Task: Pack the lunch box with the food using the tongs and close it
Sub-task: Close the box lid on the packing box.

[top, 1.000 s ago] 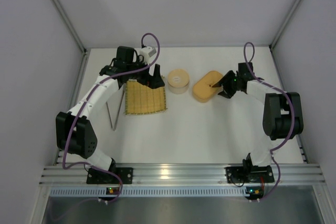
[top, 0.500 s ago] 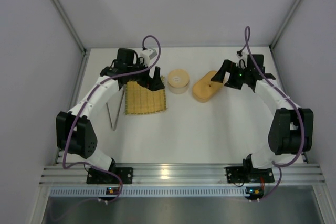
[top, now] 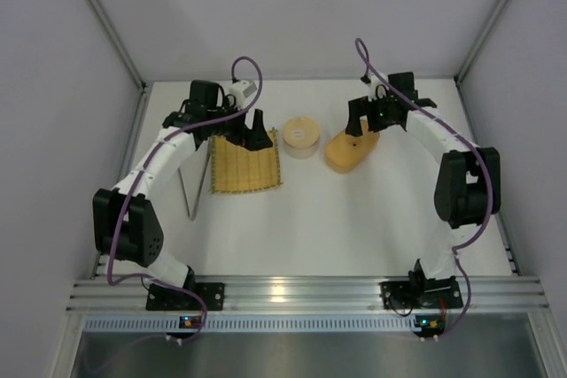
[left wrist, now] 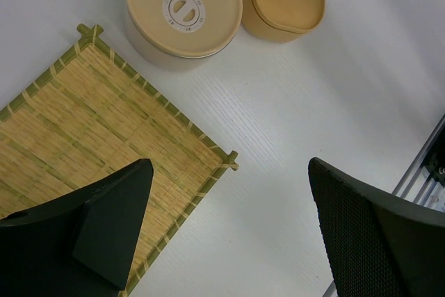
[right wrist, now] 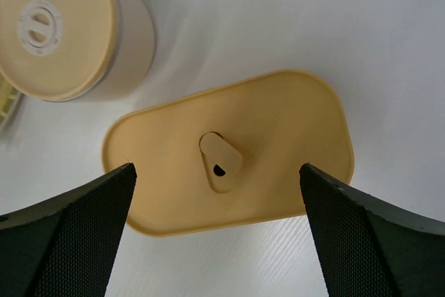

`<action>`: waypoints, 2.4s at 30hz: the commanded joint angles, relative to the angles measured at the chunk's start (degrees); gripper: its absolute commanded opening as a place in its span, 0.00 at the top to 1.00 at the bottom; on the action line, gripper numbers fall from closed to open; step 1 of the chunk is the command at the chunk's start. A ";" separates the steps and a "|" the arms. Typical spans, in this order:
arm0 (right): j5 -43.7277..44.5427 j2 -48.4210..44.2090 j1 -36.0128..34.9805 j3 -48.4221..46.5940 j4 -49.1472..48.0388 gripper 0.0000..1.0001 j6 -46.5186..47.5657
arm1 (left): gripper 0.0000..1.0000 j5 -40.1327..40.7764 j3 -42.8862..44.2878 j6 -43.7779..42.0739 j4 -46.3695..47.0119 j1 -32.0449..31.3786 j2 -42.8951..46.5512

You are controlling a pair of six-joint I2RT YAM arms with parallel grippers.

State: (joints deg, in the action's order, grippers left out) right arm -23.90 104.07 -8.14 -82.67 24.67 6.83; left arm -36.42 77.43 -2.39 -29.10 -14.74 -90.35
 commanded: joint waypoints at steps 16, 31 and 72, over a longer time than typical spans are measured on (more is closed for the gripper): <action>13.26 12.02 -7.24 -7.84 7.23 0.01 6.35 | 0.02 -3.65 0.18 0.64 1.33 2.61 0.43; 10.98 12.92 -9.52 -1.28 9.35 0.01 10.31 | 0.02 1.09 3.52 1.16 3.00 3.23 -4.58; -2.20 9.93 -8.12 3.14 15.85 0.01 20.25 | 0.02 -3.39 5.54 0.46 1.33 4.28 -8.18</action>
State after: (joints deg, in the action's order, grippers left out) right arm -21.65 111.44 -16.08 -82.50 27.94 29.87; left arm -38.13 81.23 -1.48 -28.53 -10.87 -98.91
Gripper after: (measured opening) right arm 0.993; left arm 0.983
